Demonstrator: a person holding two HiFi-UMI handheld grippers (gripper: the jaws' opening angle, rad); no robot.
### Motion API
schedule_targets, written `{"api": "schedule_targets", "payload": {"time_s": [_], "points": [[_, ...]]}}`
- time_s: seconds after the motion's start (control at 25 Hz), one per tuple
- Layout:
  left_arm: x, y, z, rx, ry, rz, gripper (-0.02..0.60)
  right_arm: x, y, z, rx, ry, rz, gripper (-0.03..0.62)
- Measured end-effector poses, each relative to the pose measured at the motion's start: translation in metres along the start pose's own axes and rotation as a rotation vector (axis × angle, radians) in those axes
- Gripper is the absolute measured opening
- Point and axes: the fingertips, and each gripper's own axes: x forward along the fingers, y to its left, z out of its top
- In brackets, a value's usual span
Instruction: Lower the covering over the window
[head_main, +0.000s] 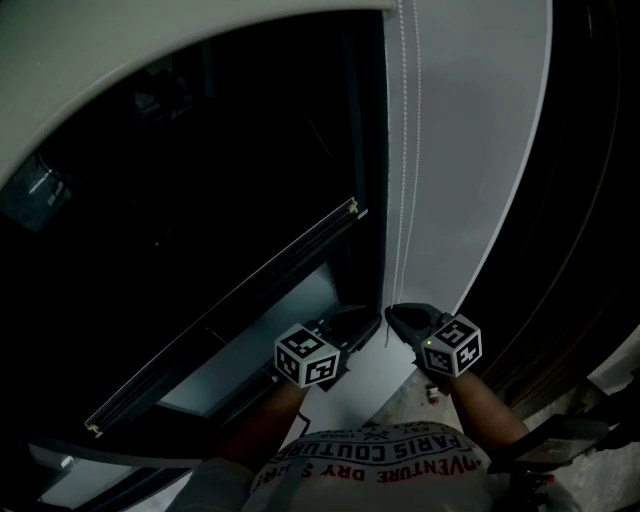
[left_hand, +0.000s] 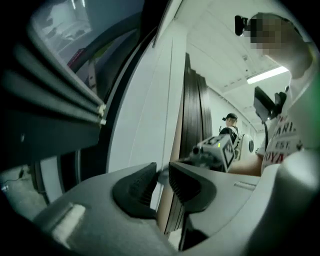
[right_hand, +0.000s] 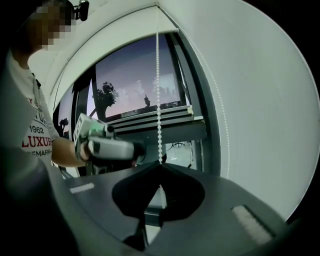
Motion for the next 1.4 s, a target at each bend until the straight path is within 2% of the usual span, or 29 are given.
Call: {"api": "schedule_targets", "payload": {"time_s": [0.12,0.2,0.28,0.32,0.52,0.56,0.6,0.64,0.8,1.0,1.16,1.24,1.4], "points": [[0.000,-0.022,0.064,0.056,-0.057,-0.078,0.081,-0.002,0.010,-0.001,0.013,0.008,-0.004,0.006],[0.004,-0.034,0.095,0.096,-0.077,-0.102,0.083,-0.005,0.018,-0.004,0.019,0.019,0.003,0.006],[0.011,-0.038,0.118,0.110,-0.096,-0.095,0.095,-0.007,0.023,-0.005,0.009,0.021,0.017,0.006],[0.014,-0.038,0.127,0.115,-0.098,-0.087,0.127,-0.009,0.024,-0.005,0.004,0.022,0.027,0.006],[0.027,-0.044,0.153,0.151,-0.078,-0.028,0.123,-0.016,0.027,-0.007,-0.024,0.033,0.094,0.006],[0.029,-0.044,0.156,0.153,-0.079,-0.003,0.097,-0.017,0.025,-0.006,-0.028,0.029,0.108,0.006],[0.031,-0.044,0.158,0.155,-0.080,0.021,0.019,-0.018,0.023,-0.005,-0.030,0.027,0.121,0.006],[0.033,-0.044,0.159,0.156,-0.079,0.038,0.014,-0.020,0.020,-0.005,-0.031,0.027,0.133,0.006],[0.041,-0.044,0.159,0.160,-0.091,0.081,0.011,-0.025,0.008,-0.009,-0.036,0.038,0.172,0.006],[0.040,-0.040,0.160,0.146,-0.159,0.144,0.010,-0.029,0.005,-0.008,-0.055,0.034,0.229,0.006],[0.037,-0.039,0.160,0.132,-0.191,0.162,0.010,-0.033,0.004,-0.009,-0.057,0.026,0.257,0.006],[0.038,-0.037,0.157,0.146,-0.180,0.175,0.010,-0.031,0.006,-0.012,-0.064,0.037,0.264,0.006],[0.045,-0.032,0.131,0.168,-0.097,0.200,0.009,-0.025,0.014,-0.037,-0.057,0.108,0.269,0.006]]}}
